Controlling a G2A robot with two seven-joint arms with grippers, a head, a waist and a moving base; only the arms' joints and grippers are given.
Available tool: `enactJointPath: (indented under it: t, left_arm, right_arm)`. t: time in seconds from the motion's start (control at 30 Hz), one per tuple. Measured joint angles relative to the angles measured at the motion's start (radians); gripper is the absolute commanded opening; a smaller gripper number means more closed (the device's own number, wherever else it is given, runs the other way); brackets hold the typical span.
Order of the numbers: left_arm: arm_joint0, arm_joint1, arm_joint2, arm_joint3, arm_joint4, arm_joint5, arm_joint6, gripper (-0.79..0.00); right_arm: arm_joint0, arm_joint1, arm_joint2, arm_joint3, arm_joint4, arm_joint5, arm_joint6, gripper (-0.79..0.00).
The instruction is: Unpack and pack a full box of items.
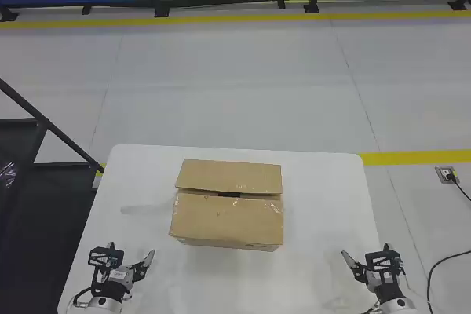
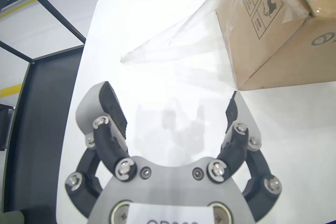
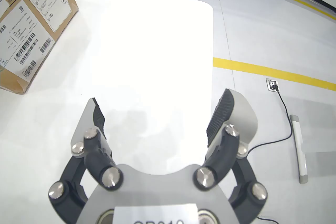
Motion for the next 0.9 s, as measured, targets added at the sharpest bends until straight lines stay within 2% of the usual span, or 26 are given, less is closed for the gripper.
enactJointPath:
  t: [0.4,0.5,0.67,0.9]
  left_arm:
    - [-0.008,0.000,-0.001,-0.003,0.011,-0.008,0.009,0.000]
    - [-0.027,-0.001,-0.004,-0.003,0.007,-0.012,0.039,0.000]
    - [-0.058,-0.003,-0.029,0.003,-0.068,-0.068,0.083,0.000]
    - [-0.074,-0.005,-0.041,-0.013,-0.065,-0.067,0.119,0.000]
  right_arm:
    - [0.003,0.000,-0.003,-0.001,-0.002,0.000,0.001,0.000]
    - [0.020,-0.003,-0.029,-0.015,-0.039,0.004,0.007,0.000]
    - [0.053,-0.010,-0.092,-0.071,-0.095,0.018,0.039,0.000]
    - [0.125,-0.027,-0.198,-0.158,-0.128,0.080,0.102,0.000]
